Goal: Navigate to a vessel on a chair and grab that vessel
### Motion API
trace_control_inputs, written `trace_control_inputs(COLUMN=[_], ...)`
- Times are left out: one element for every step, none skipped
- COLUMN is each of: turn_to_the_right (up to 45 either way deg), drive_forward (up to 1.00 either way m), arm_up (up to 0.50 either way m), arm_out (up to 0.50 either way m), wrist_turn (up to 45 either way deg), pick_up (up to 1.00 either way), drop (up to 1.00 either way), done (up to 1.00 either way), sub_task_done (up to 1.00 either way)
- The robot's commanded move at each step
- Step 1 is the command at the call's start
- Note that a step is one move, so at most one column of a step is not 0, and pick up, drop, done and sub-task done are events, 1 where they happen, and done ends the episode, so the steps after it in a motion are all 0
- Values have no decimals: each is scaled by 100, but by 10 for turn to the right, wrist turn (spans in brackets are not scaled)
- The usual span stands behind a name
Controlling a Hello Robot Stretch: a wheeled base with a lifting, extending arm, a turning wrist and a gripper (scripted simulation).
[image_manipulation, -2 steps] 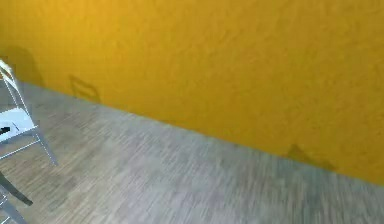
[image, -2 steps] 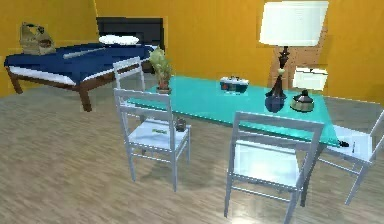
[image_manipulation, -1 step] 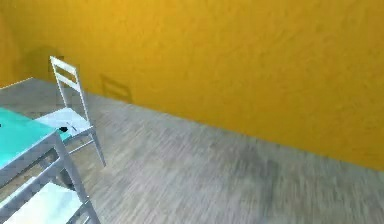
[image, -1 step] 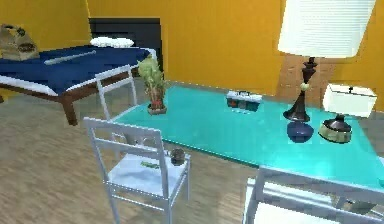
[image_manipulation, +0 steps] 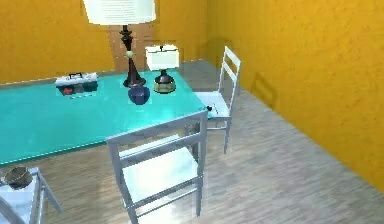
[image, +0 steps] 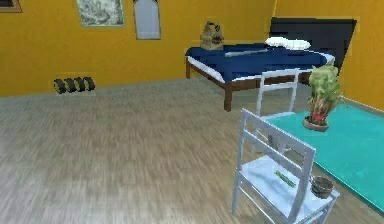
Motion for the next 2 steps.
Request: trace_control_inputs(turn_to_the_right=[-150, 0], drive_forward=[0, 30], arm_up=[0, 0], arm_out=[0, 0], wrist_turn=[0, 0], pick_up=[0, 0], drop=[0, 0], done=[0, 0], sub_task_done=[0, 0])
